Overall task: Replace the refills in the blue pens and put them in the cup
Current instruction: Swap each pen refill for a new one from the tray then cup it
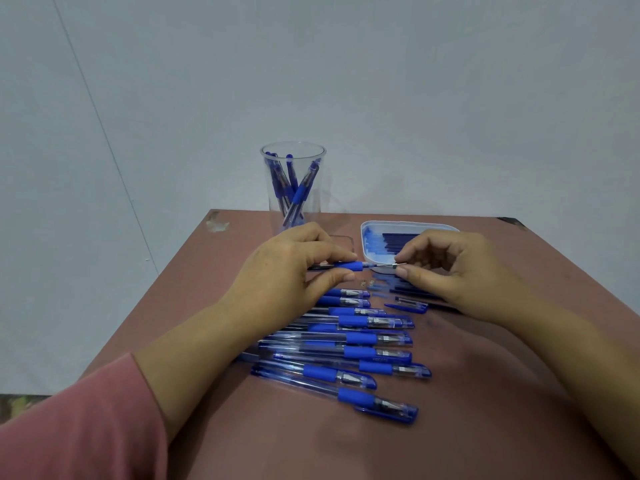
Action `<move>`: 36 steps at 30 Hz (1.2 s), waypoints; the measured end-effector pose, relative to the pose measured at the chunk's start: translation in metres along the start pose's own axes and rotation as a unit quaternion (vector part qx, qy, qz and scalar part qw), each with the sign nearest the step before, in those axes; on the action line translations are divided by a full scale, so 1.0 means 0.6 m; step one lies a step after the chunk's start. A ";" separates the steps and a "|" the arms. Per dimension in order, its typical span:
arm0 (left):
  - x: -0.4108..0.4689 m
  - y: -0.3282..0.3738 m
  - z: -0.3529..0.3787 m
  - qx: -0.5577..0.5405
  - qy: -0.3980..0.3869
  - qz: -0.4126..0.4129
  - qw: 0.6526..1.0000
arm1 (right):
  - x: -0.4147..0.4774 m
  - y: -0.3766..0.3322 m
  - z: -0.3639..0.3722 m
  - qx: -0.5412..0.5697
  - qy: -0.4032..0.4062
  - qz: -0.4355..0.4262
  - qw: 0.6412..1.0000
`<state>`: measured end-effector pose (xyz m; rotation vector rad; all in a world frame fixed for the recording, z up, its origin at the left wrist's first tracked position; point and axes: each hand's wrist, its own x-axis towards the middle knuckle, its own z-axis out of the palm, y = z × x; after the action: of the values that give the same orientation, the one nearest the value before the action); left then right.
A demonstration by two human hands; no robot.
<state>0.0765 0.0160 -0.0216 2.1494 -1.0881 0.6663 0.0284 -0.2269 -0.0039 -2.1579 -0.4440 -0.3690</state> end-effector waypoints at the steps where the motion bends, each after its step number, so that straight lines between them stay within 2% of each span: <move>1: 0.000 0.000 0.000 0.000 0.001 0.000 1.000 | -0.001 -0.001 0.000 0.002 0.002 -0.002 1.000; 11: -0.001 0.006 0.000 0.002 -0.004 0.015 1.000 | -0.006 -0.012 0.019 0.013 0.003 -0.020 1.000; 28: -0.002 0.008 0.003 0.003 -0.009 0.018 1.000 | -0.005 -0.004 0.030 -0.132 0.009 -0.139 0.981; 33: -0.003 0.009 0.003 0.007 -0.011 0.025 1.000 | -0.006 0.002 0.028 -0.125 -0.008 -0.131 0.983; 36: -0.002 0.009 0.003 0.004 -0.011 0.025 1.000 | -0.006 0.001 0.028 -0.142 0.007 -0.158 0.977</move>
<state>0.0714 0.0127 -0.0223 2.1472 -1.1560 0.6742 0.0271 -0.2143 -0.0155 -2.3600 -0.7691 -0.6584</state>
